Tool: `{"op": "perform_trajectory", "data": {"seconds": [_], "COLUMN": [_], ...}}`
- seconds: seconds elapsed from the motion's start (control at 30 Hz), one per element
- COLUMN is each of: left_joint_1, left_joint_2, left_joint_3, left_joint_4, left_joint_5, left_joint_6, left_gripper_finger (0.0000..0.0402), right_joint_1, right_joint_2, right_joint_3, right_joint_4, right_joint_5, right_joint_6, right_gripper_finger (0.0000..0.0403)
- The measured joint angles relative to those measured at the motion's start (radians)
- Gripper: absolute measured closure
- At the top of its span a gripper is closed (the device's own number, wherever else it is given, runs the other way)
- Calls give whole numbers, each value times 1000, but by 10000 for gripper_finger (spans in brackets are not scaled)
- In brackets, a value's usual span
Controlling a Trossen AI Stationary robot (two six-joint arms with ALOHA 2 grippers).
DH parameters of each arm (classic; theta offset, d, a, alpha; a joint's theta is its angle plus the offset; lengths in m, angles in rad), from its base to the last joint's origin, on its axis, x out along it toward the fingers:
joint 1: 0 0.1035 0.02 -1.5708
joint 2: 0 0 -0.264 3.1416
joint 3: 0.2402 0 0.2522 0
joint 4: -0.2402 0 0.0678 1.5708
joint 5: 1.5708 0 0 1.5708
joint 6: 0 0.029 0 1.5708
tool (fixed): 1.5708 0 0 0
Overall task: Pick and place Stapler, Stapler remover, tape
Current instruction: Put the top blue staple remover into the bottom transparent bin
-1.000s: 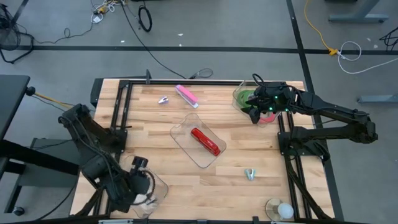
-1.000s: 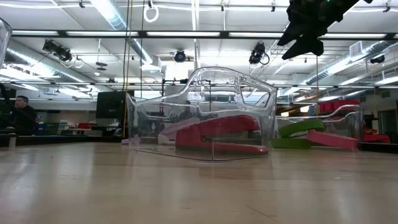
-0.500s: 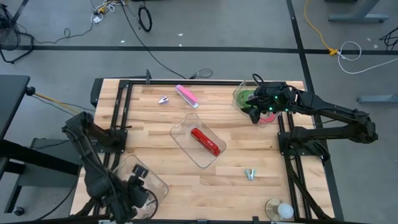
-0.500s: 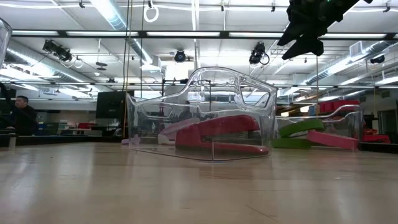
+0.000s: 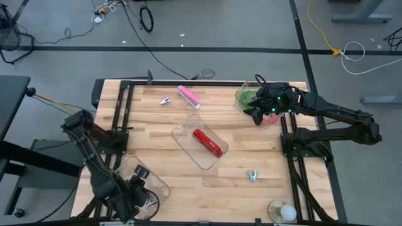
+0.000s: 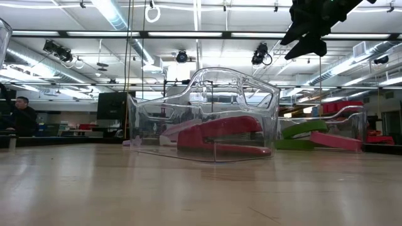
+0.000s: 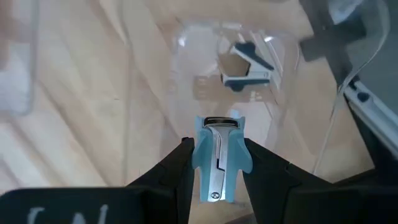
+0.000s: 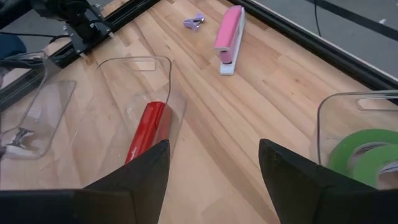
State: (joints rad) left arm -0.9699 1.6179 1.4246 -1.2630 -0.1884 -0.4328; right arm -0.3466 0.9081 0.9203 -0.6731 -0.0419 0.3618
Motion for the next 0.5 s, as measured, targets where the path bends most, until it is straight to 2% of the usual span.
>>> {"op": "perform_trajectory", "data": {"seconds": [0.23,0.5], "left_joint_1": [0,0], "left_joint_2": [-77,-179], "left_joint_3": [-226,-490], "left_joint_4": [135,311], "left_joint_5": [24,96], "left_joint_6": [7,11], "left_gripper_finger": [276,276], "right_joint_1": [0,0], "right_joint_2": [0,0], "right_joint_3": [0,0], "right_joint_4": [0,0], "right_joint_5": [-1,-1], "right_joint_6": [0,5], "right_gripper_finger": [158,158]}}
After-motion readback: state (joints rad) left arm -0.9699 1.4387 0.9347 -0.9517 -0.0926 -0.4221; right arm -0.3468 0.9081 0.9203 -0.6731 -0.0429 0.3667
